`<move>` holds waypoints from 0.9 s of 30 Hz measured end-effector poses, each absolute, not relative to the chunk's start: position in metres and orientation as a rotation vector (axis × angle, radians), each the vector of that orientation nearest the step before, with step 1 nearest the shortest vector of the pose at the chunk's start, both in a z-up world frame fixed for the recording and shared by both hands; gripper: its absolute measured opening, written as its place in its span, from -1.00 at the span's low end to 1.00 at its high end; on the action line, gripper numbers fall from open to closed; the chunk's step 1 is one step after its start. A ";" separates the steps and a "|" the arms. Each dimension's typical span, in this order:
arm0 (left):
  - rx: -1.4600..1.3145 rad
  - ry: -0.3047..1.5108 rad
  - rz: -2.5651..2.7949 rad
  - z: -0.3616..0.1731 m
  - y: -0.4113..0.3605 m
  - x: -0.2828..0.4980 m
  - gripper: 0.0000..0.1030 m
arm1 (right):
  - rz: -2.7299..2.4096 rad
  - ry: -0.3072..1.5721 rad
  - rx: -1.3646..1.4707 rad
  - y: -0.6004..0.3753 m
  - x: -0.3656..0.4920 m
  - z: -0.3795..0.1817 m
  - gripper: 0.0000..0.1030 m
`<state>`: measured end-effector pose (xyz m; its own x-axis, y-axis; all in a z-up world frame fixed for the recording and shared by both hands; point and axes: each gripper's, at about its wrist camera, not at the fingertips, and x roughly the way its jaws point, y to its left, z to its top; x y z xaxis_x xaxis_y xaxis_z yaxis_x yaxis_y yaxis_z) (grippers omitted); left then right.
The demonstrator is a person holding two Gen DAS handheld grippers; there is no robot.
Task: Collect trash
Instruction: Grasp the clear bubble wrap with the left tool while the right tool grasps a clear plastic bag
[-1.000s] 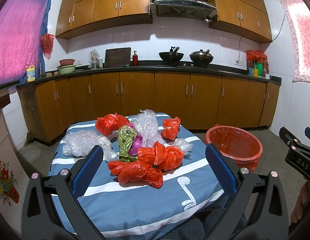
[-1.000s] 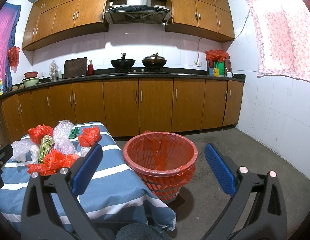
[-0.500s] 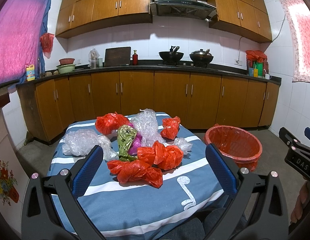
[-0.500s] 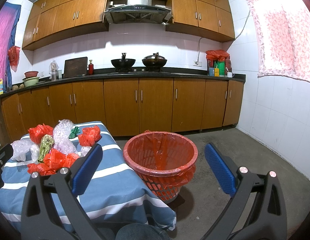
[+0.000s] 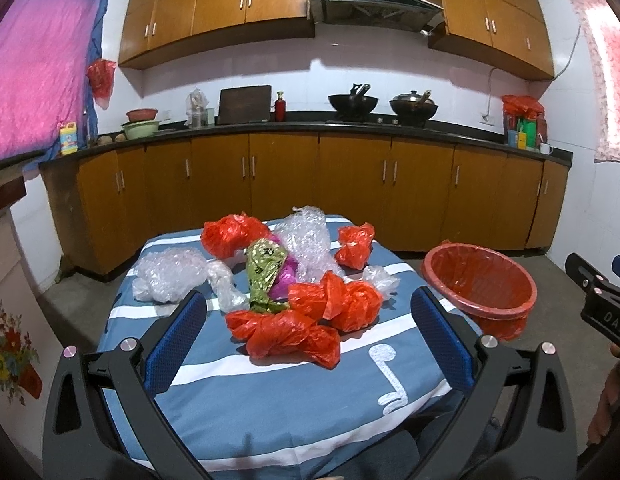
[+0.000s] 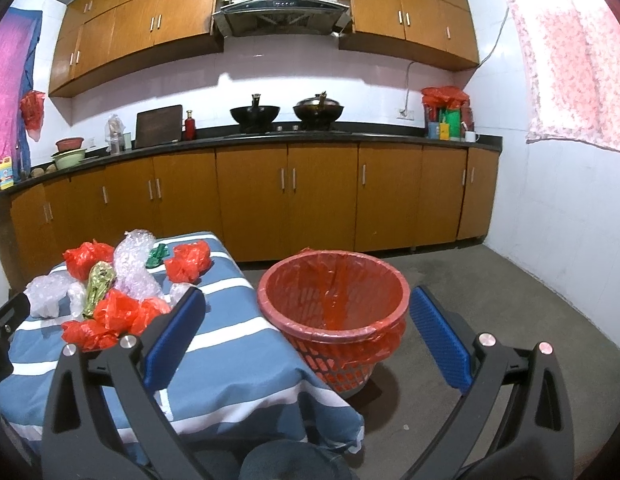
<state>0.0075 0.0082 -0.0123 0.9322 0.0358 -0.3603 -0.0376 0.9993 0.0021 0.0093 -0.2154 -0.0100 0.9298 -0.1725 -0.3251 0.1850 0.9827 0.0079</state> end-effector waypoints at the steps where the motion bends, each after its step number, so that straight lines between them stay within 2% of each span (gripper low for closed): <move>1: -0.009 0.373 0.041 -0.013 0.010 0.008 0.96 | -0.176 0.333 0.036 -0.214 0.011 -0.010 0.92; 14: -0.075 0.410 0.213 -0.028 0.081 0.033 0.96 | -0.043 0.427 -0.003 -0.173 0.076 -0.023 0.91; 24: -0.091 0.434 0.376 -0.036 0.146 0.074 0.96 | 0.059 0.554 -0.069 -0.128 0.166 -0.057 0.56; 27: -0.085 0.426 0.385 -0.035 0.155 0.087 0.96 | 0.086 0.587 -0.062 -0.117 0.193 -0.065 0.53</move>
<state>0.0870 0.1551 -0.0347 0.8396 0.3465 -0.4183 -0.3817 0.9243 -0.0006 0.1934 -0.1168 -0.0652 0.8291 0.0636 -0.5554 -0.0990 0.9945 -0.0340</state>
